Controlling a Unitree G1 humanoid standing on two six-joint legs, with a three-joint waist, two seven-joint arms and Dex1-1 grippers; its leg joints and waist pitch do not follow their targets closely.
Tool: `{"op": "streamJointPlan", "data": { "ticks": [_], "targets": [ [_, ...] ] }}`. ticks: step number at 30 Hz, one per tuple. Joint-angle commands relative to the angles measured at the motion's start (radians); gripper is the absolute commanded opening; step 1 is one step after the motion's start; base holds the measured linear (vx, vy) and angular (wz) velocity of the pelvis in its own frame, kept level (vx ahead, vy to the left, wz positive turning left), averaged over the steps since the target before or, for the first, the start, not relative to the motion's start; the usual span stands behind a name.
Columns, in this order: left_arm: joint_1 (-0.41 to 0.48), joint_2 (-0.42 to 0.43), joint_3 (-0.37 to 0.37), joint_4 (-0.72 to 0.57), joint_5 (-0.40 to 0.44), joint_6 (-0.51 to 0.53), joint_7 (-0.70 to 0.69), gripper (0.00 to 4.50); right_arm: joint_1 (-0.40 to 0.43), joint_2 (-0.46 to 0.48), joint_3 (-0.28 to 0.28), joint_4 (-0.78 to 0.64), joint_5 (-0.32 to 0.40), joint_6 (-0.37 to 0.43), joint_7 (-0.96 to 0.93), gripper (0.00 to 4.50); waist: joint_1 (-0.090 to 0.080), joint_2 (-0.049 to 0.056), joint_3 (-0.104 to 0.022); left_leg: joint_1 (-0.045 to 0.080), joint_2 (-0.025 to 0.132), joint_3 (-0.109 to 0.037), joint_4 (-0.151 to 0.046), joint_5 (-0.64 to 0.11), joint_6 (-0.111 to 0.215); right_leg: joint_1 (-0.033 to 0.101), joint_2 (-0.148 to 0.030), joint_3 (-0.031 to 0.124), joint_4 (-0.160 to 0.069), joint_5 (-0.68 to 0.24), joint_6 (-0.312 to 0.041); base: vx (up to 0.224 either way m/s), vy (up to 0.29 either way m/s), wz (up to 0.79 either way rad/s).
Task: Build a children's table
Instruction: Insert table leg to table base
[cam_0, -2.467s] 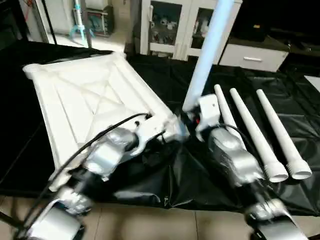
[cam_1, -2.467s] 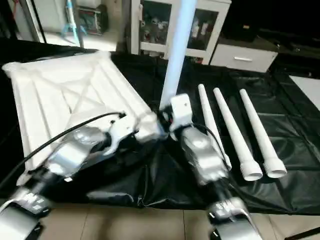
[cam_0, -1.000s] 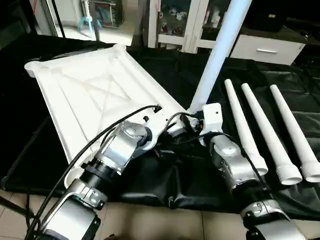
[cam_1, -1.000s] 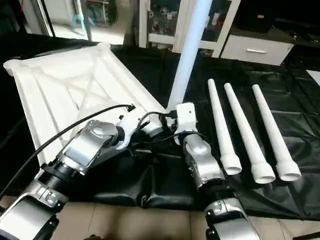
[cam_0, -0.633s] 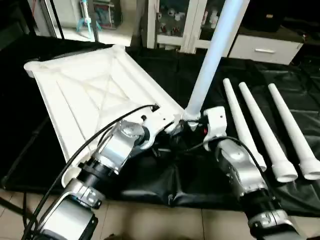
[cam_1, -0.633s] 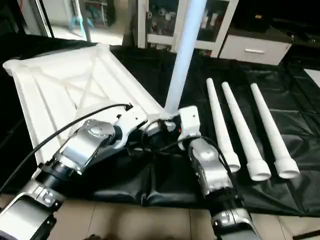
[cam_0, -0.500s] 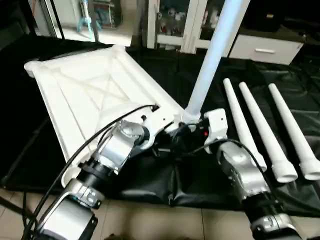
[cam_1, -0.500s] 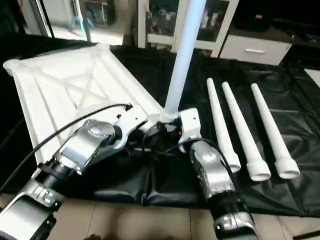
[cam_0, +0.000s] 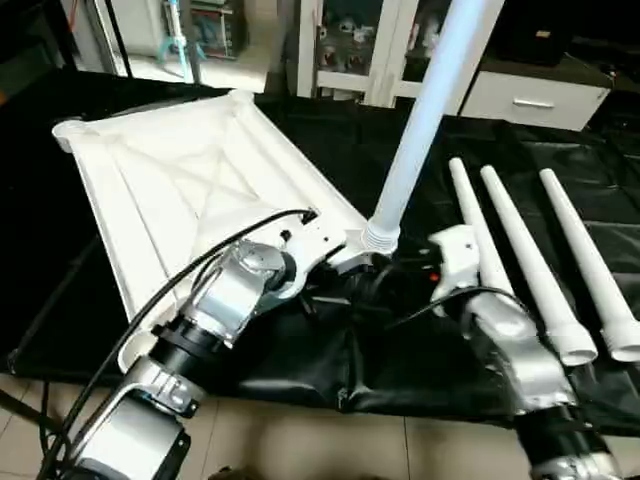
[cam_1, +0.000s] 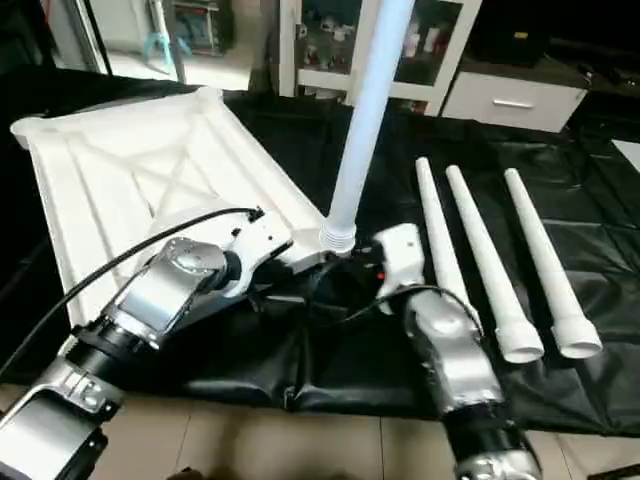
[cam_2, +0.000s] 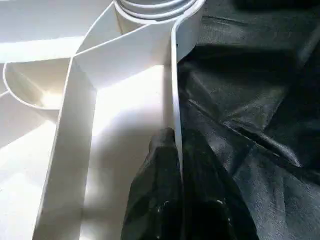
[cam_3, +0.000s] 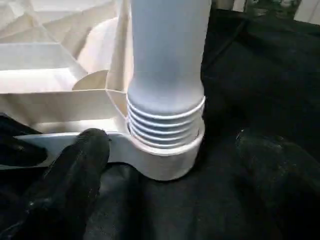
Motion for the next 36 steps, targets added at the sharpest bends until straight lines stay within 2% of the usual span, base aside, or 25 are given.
{"op": "streamJointPlan", "data": {
  "ticks": [1,6,8,13,16,21,22,23,24,26,36],
  "targets": [
    [-0.029,0.004,-0.008,-0.055,-0.002,-0.04,-0.016,0.0,0.009,-0.03,-0.028,-0.038,0.029,0.019,0.042,4.45,0.006,0.008,-0.077,0.01,0.032,0.0,-0.052,0.052,0.13,0.077,-0.069,0.058,-0.046,0.222,-0.291,0.0,0.0,0.0],
    [-0.017,0.016,-0.015,-0.068,-0.005,-0.048,-0.037,0.0,0.019,-0.065,-0.052,-0.064,0.06,0.042,0.087,4.45,0.013,0.006,-0.076,0.01,0.032,0.001,-0.051,0.041,0.127,0.076,-0.069,0.058,-0.048,0.199,-0.289,0.0,0.0,0.0],
    [-0.008,0.025,-0.019,-0.077,-0.011,-0.054,-0.051,0.0,0.023,-0.088,-0.07,-0.083,0.104,0.079,0.148,4.45,0.018,0.006,-0.076,0.01,0.034,0.001,-0.051,0.034,0.129,0.077,-0.069,0.058,-0.047,0.195,-0.289,0.0,0.0,0.0],
    [0.009,0.044,-0.028,-0.099,-0.023,-0.068,-0.084,0.0,0.033,-0.167,-0.058,-0.137,0.188,0.185,0.322,4.45,0.024,0.003,-0.076,0.009,0.035,0.0,-0.05,0.034,0.138,0.077,-0.069,0.056,-0.047,0.191,-0.291,0.0,0.0,0.0],
    [0.02,0.055,-0.033,-0.111,-0.024,-0.077,-0.098,0.0,0.027,-0.197,-0.053,-0.144,0.211,0.214,0.388,4.45,0.024,0.001,-0.075,0.007,0.036,0.0,-0.05,0.027,0.136,0.076,-0.071,0.056,-0.048,0.163,-0.288,0.0,0.0,0.0],
    [0.039,0.069,-0.045,-0.136,-0.031,-0.085,-0.123,0.0,0.005,-0.24,-0.04,-0.12,0.197,0.219,0.447,4.45,0.027,-0.001,-0.075,0.008,0.036,0.002,-0.05,0.015,0.124,0.073,-0.071,0.055,-0.051,0.133,-0.283,0.0,0.0,0.0],
    [0.046,0.075,-0.047,-0.146,-0.034,-0.086,-0.132,0.0,-0.009,-0.245,-0.04,-0.101,0.186,0.209,0.449,4.45,0.026,-0.008,-0.074,0.007,0.036,0.003,-0.051,0.014,0.121,0.074,-0.071,0.055,-0.052,0.121,-0.278,0.0,0.0,0.0],
    [0.047,0.076,-0.048,-0.149,-0.035,-0.086,-0.133,0.0,-0.012,-0.246,-0.04,-0.096,0.183,0.207,0.449,4.45,0.026,-0.004,-0.074,0.008,0.036,0.003,-0.051,0.011,0.116,0.071,-0.071,0.054,-0.051,0.104,-0.276,0.0,0.0,0.0],
    [0.049,0.078,-0.049,-0.152,-0.035,-0.086,-0.137,0.0,-0.017,-0.248,-0.041,-0.092,0.182,0.206,0.451,4.45,0.025,-0.006,-0.074,0.01,0.036,0.006,-0.05,0.011,0.112,0.07,-0.07,0.055,-0.052,0.098,-0.275,0.0,0.0,0.0],
    [0.059,0.09,-0.057,-0.165,-0.038,-0.094,-0.158,0.0,-0.035,-0.257,-0.041,-0.078,0.182,0.213,0.469,4.45,0.027,-0.003,-0.074,0.011,0.037,0.009,-0.05,0.009,0.111,0.068,-0.07,0.055,-0.052,0.093,-0.273,0.0,0.0,0.0],
    [0.085,0.119,-0.068,-0.203,-0.057,-0.109,-0.204,0.0,-0.062,-0.285,-0.029,-0.055,0.178,0.221,0.539,4.45,0.037,-0.008,-0.077,0.01,0.036,0.011,-0.046,0.036,0.117,0.068,-0.07,0.055,-0.045,0.121,-0.269,0.0,0.0,0.0]
  ]
}}
